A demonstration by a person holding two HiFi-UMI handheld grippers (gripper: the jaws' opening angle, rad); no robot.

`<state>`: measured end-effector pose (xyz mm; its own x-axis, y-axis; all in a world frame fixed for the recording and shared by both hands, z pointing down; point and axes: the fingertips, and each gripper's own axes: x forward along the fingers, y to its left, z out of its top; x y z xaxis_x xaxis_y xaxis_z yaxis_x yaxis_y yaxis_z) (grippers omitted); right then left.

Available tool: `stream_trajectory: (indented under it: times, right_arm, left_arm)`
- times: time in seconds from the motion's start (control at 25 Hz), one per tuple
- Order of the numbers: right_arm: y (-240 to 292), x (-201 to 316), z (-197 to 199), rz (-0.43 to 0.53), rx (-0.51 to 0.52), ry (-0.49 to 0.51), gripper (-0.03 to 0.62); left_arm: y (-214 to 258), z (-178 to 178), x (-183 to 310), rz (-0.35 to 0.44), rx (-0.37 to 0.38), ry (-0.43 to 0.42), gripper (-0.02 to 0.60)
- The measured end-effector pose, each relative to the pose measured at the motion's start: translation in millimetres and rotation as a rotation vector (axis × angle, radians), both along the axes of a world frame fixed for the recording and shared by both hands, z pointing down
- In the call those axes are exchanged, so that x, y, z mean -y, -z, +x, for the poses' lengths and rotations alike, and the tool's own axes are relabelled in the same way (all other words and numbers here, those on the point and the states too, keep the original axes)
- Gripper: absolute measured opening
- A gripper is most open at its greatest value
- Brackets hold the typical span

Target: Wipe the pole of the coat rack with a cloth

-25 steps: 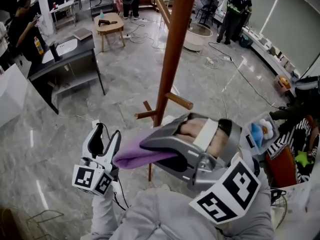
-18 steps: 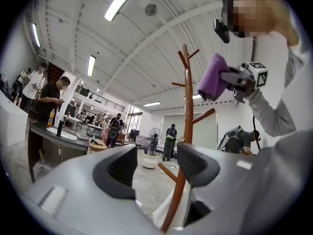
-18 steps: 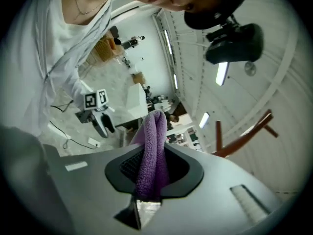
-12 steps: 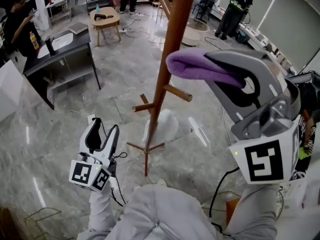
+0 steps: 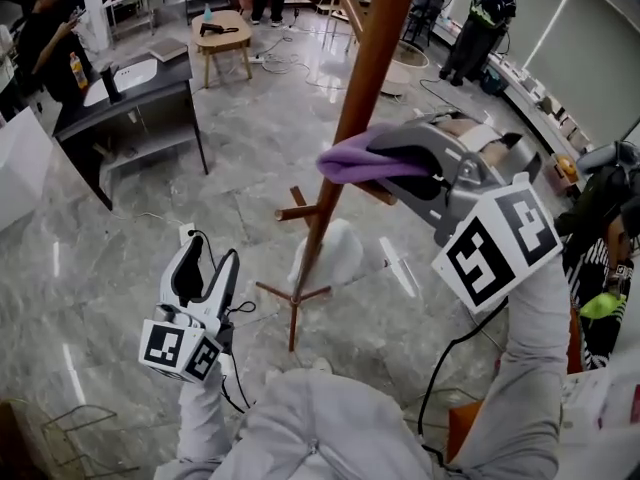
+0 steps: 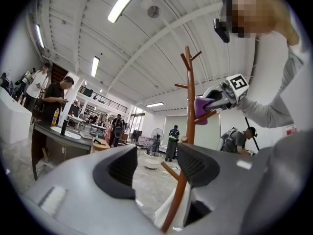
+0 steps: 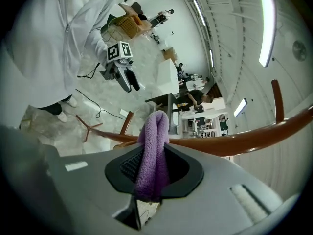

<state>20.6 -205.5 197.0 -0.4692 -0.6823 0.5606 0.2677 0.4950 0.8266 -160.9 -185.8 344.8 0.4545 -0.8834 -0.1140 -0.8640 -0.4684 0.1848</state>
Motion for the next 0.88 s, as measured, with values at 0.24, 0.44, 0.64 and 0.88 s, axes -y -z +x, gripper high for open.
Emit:
stream_trajectory:
  times: [0.24,0.44,0.64,0.88]
  right_arm:
    - [-1,-21,6,-0.068,-0.057,0.016,0.060]
    - [-5,-47,30,-0.117,-0.052,0.010,0.059]
    - [-13,-69,43,-0.105,-0.031,-0.002,0.060]
    - [1,-86,47,-0.034,0.001,-0.010,0.060]
  left_arm:
    - [-3,-4,1,-0.005,-0.001,0.002,0.275]
    - [0,11,3,-0.003,0.001,-0.013,0.275]
    - [-6,23,7,0.002,0.009,-0.042,0.275]
    - [-3,33,14,-0.002,0.021,-0.073,0.275]
